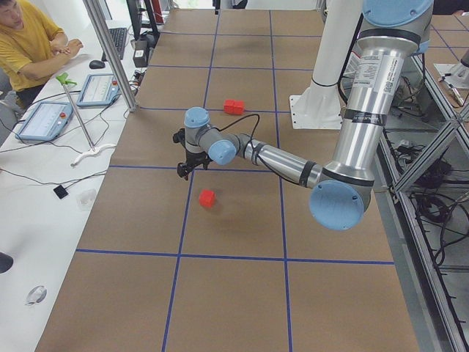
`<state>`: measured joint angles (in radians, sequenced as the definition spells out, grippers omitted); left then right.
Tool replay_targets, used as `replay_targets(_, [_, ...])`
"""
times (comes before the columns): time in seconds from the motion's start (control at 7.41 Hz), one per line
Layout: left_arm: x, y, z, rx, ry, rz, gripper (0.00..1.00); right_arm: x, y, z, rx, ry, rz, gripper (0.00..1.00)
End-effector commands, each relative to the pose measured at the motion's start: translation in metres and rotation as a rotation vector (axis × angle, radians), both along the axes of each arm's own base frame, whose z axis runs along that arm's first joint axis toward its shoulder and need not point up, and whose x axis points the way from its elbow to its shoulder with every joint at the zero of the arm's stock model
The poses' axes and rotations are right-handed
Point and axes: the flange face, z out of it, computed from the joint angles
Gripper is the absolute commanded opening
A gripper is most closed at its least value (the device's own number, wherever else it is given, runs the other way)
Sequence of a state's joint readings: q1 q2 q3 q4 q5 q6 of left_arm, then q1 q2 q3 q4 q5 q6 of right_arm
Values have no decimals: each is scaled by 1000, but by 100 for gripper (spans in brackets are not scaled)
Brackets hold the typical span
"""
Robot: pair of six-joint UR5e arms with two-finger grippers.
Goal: Form red blocks into L shape at center
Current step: 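Lower the left gripper over the remaining red cube and grasp it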
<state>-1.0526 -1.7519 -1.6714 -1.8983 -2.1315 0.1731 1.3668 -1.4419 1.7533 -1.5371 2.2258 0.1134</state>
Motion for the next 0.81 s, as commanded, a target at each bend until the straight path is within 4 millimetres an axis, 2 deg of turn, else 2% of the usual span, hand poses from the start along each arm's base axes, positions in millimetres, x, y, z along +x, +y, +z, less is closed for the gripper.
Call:
replay_targets(0.0, [-31, 12, 35, 154, -41, 205, 100, 0, 0, 1, -2, 0, 0, 100])
replay_targets(0.13, [-29, 24, 62, 149, -2, 316, 100, 0, 0, 1, -1, 0, -1, 100])
replay_targets(0.27, [-27, 26, 76, 181, 27, 400, 99, 0, 0, 1, -1, 0, -1, 100])
replay_targets(0.67, [-24, 27, 78, 317, 22, 526, 98, -1, 0, 0, 0, 1, -1, 100])
